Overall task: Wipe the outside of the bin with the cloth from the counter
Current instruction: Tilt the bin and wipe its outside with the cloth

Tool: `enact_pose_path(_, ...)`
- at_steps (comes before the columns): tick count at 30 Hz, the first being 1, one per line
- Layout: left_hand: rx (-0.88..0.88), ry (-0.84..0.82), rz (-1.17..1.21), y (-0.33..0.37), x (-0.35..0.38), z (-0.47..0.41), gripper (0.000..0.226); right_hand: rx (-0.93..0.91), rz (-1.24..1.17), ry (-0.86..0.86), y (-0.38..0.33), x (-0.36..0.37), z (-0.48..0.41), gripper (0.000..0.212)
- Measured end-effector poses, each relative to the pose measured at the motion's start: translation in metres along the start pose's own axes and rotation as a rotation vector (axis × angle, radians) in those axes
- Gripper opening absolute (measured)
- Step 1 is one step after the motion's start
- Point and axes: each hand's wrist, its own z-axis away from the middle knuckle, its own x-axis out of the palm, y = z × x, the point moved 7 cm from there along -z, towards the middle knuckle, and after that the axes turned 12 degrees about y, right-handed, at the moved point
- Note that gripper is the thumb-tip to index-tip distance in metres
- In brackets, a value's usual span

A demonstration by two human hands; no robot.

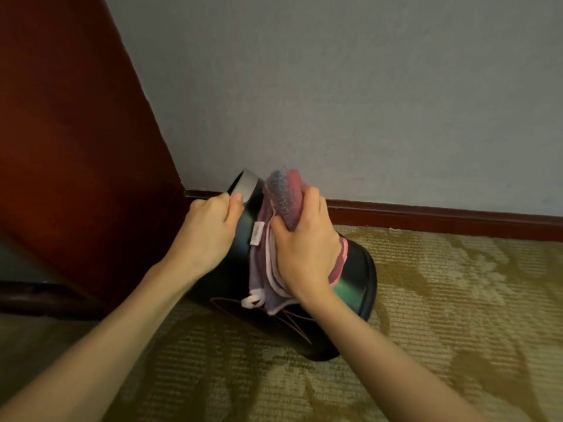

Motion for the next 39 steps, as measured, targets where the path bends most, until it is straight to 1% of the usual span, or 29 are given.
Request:
enact_pose_path(2,0.026,-0.005,0.030,0.011,-0.001,0.004,0.042,0.055,0.015,-0.009,0.007,-0.002,-0.009,0.027)
enact_pose_path(4,0.051,-0.012,0.063,0.022,-0.001,0.008,0.041,0.136,0.040,-0.048,0.017,0.002,-0.025,0.029)
enact_pose_path(6,0.080,-0.020,0.083,0.032,0.000,0.013,0.041,0.237,0.075,-0.132,0.029,0.011,-0.045,0.033)
enact_pose_path(10,0.137,-0.044,0.100,0.047,0.000,0.026,0.037,0.379,0.110,-0.380,0.047,0.040,-0.076,0.044)
enact_pose_path(12,0.142,-0.044,0.106,0.049,0.000,0.026,0.037,0.388,0.113,-0.407,0.050,0.045,-0.079,0.045)
enact_pose_path(14,0.138,-0.041,0.112,0.051,0.001,0.026,0.037,0.365,0.111,-0.365,0.050,0.043,-0.079,0.043)
enact_pose_path(17,0.107,-0.047,0.146,0.052,0.003,0.028,0.041,0.313,0.110,-0.272,0.046,0.028,-0.073,0.033)
enact_pose_path(21,0.036,-0.042,0.177,0.055,0.008,0.022,0.042,0.229,0.099,-0.082,0.033,-0.004,-0.056,0.029)
enact_pose_path(23,-0.001,-0.033,0.180,0.056,0.011,0.012,0.042,0.194,0.020,0.014,0.024,-0.017,-0.038,0.027)
enact_pose_path(26,-0.062,-0.045,0.180,0.051,0.017,-0.001,0.041,0.162,-0.100,0.114,0.011,-0.029,-0.010,0.032)
enact_pose_path(28,-0.062,-0.059,0.169,0.050,0.019,-0.004,0.040,0.164,-0.129,0.130,0.008,-0.029,-0.005,0.036)
enact_pose_path(31,-0.019,-0.086,0.139,0.056,0.018,-0.003,0.040,0.228,-0.105,0.059,0.013,-0.021,-0.019,0.026)
enact_pose_path(33,-0.015,-0.084,0.150,0.057,0.018,-0.001,0.037,0.289,-0.063,0.000,0.022,-0.013,-0.036,0.025)
enact_pose_path(35,-0.002,-0.076,0.177,0.059,0.016,0.006,0.038,0.363,-0.008,-0.097,0.034,-0.001,-0.055,0.027)
enact_pose_path(37,0.037,-0.082,0.201,0.066,0.015,0.014,0.037,0.433,0.010,-0.227,0.046,0.013,-0.071,0.034)
enact_pose_path(39,0.055,-0.079,0.203,0.071,0.015,0.018,0.041,0.473,0.020,-0.319,0.055,0.023,-0.080,0.041)
